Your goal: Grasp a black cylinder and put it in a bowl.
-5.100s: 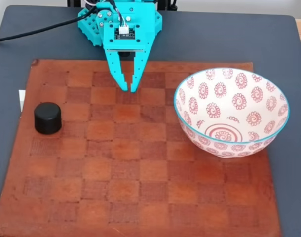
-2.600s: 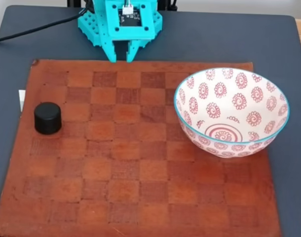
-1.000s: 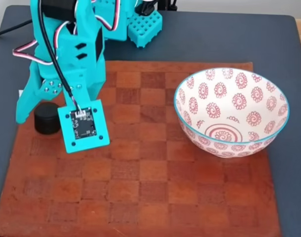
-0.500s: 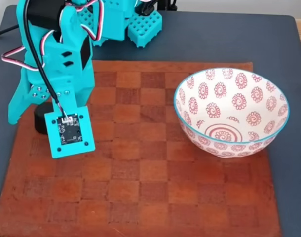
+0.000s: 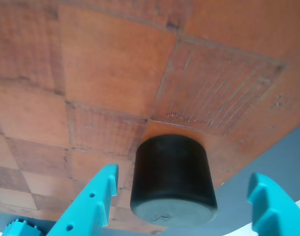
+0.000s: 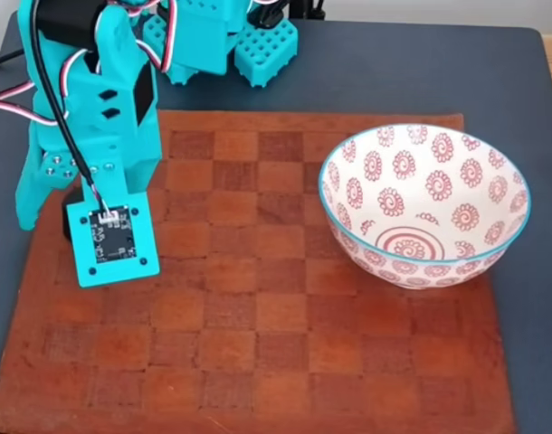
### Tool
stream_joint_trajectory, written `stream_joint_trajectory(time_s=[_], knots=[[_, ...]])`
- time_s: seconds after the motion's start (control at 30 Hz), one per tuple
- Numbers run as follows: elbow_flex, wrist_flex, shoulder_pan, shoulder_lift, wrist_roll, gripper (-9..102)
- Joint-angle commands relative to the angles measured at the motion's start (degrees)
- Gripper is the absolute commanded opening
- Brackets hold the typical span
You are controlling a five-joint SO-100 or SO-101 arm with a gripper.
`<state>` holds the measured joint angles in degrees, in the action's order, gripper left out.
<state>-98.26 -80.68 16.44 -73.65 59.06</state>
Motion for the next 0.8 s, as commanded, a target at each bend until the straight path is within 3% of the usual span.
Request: stream_joint_trajectory(time_s=[0.0, 0.4, 0.77], knots=[[2.1, 0.4, 0.4, -0.4, -0.4, 30], [2.0, 0.4, 2.1, -0.3, -1.7, 30], [1.2, 1.5, 2.1, -0.3, -1.4, 19]])
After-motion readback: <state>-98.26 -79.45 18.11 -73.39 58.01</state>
